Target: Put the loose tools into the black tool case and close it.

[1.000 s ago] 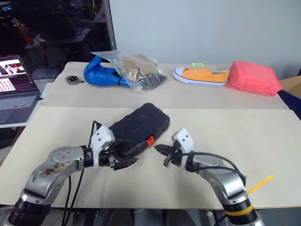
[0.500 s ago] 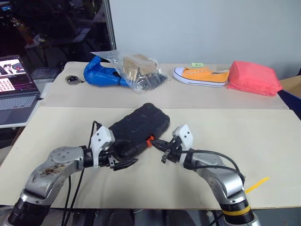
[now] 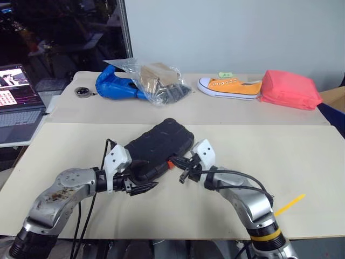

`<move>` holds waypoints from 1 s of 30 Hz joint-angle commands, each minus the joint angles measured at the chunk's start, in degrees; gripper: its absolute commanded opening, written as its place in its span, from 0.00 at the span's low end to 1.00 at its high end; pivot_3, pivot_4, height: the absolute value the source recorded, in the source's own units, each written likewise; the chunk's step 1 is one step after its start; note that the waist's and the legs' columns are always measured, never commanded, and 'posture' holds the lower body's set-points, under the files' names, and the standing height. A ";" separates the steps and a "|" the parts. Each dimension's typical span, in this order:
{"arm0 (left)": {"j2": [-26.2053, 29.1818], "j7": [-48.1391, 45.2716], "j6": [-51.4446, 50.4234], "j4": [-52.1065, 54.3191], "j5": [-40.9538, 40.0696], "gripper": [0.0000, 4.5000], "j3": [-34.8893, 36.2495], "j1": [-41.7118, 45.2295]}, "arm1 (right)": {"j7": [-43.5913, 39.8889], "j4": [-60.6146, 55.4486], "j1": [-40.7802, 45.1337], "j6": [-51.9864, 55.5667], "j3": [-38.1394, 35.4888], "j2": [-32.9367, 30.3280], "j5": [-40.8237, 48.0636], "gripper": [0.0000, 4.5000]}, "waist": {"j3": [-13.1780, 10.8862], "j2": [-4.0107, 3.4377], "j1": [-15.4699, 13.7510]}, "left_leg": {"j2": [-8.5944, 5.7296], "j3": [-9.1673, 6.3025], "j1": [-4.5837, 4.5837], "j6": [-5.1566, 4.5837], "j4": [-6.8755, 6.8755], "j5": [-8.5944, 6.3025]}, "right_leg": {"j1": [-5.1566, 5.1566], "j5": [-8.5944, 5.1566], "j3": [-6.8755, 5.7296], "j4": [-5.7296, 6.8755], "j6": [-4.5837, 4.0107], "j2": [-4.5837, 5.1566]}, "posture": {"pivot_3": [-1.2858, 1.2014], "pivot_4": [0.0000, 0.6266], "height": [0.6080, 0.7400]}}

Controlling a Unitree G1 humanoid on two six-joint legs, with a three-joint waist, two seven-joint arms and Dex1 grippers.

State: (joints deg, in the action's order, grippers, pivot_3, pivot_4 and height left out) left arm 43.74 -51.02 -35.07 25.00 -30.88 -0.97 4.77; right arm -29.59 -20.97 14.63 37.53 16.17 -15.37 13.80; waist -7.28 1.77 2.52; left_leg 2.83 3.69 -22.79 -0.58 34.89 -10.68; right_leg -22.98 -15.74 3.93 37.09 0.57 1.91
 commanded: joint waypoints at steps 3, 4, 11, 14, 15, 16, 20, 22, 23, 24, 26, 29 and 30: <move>0.25 0.11 -1.85 -1.98 1.21 1.00 -1.99 -1.43 | 0.36 3.64 -1.29 0.30 2.56 -0.54 -2.16 0.01 | 0.11 0.04 0.06 | 0.01 0.00 0.17 0.00 -0.01 0.00 | 0.17 -0.02 0.00 -0.01 0.00 0.01 | 0.52 0.24 1.00; 0.26 0.12 -1.85 -1.98 1.19 1.00 -2.00 -1.43 | 0.39 4.11 -1.46 0.00 2.69 -0.48 -2.41 0.01 | 0.11 0.04 0.09 | 0.01 0.00 0.24 0.00 -0.02 0.00 | 0.24 -0.03 0.00 -0.01 0.03 0.02 | 0.52 0.24 1.00; 0.41 0.25 -1.91 -2.03 1.09 1.00 -1.82 -1.62 | 0.34 8.72 -2.15 -2.68 4.81 -0.49 -4.78 0.01 | 0.13 0.07 0.16 | 0.04 0.01 0.73 0.05 -0.10 -0.03 | 0.69 -0.29 -0.03 -0.03 0.09 0.40 | 0.52 0.24 1.00; 0.41 0.32 -1.84 -2.06 1.11 1.00 -1.68 -1.77 | 0.51 11.22 -1.68 -3.74 5.56 -0.05 -5.91 0.01 | 0.23 0.09 0.30 | 0.05 0.01 0.83 0.08 -0.12 -0.05 | 0.75 -0.37 -0.01 -0.03 -0.11 0.42 | 0.52 0.24 1.00; 0.39 0.39 -1.83 -2.05 1.10 1.00 -1.63 -1.79 | 0.62 12.21 -1.27 -4.03 5.75 0.19 -6.33 0.01 | 0.24 0.10 0.33 | 0.06 0.01 0.84 0.09 -0.12 -0.06 | 0.76 -0.38 -0.01 -0.03 -0.15 0.42 | 0.52 0.24 1.00; 0.37 0.46 -1.82 -2.02 1.10 1.00 -1.57 -1.82 | 0.81 13.41 -0.79 -4.22 5.92 0.51 -6.73 0.01 | 0.29 0.13 0.42 | 0.07 0.00 0.86 0.09 -0.12 -0.06 | 0.77 -0.39 0.00 -0.03 -0.18 0.41 | 0.52 0.24 1.00; 0.36 0.61 -1.68 -2.10 1.15 1.00 -1.43 -1.85 | 0.85 17.00 0.83 -5.14 6.66 1.37 -7.97 0.01 | 0.35 0.16 0.88 | 0.09 -0.01 1.18 0.45 -0.15 -0.28 | 0.82 -0.30 0.00 -0.03 -0.32 0.51 | 0.52 0.24 1.00; 0.34 0.70 -1.50 -2.33 1.29 1.00 -1.35 -1.79 | 0.84 18.75 1.90 -6.04 6.91 2.30 -8.29 0.01 | 0.37 0.19 1.15 | 0.11 -0.03 1.47 0.54 -0.17 -0.33 | 0.86 -0.30 0.05 -0.04 -0.33 0.59 | 0.52 0.24 1.00; 0.30 0.77 -1.41 -2.37 1.39 1.00 -1.32 -1.79 | 0.84 19.32 2.26 -6.78 6.82 2.80 -8.41 0.01 | 0.36 0.19 1.27 | 0.12 -0.07 1.56 0.64 -0.19 -0.39 | 0.88 -0.30 0.07 -0.04 -0.34 0.65 | 0.52 0.24 1.00; 0.22 0.88 -1.31 -2.35 1.51 1.00 -1.23 -1.79 | 0.81 19.50 2.51 -8.97 6.38 3.49 -8.38 0.01 | 0.36 0.19 1.37 | 0.13 -0.14 1.59 0.65 -0.20 -0.39 | 0.86 -0.30 0.05 -0.06 -0.36 0.65 | 0.52 0.24 1.00; -0.01 0.94 -0.59 -2.16 1.66 1.00 -0.78 -1.94 | 1.33 18.42 2.62 -13.17 3.73 5.75 -6.58 0.01 | 0.33 0.20 1.50 | 0.13 -0.31 1.63 0.67 -0.25 -0.40 | 0.83 -0.29 0.01 -0.10 -0.37 0.66 | 0.52 0.24 1.00; -1.08 0.79 2.34 -0.36 1.03 1.00 1.55 -3.11 | 0.38 13.32 1.96 -18.94 -0.39 7.38 -3.36 0.01 | 0.09 0.13 1.49 | 0.14 -0.40 1.64 0.68 -0.31 -0.41 | 0.73 -0.27 0.00 -0.10 -0.41 0.65 | 0.52 0.24 1.00; -1.60 1.23 2.55 0.69 0.14 1.00 2.84 -3.67 | 0.00 10.76 1.54 -19.60 -2.07 7.32 -2.02 0.01 | -0.12 0.10 1.46 | 0.14 -0.40 1.61 0.68 -0.31 -0.41 | 0.70 -0.26 0.00 -0.10 -0.43 0.67 | 0.52 0.24 1.00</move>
State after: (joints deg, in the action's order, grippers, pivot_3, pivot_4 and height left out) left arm 42.67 -50.13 -32.81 24.52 -29.73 0.48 2.36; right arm -29.36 -6.36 16.19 20.42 17.07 -8.14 9.58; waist -7.40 1.87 3.98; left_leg 2.96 3.30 -21.33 0.10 34.58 -11.09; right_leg -22.29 -15.98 3.94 36.99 0.13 2.61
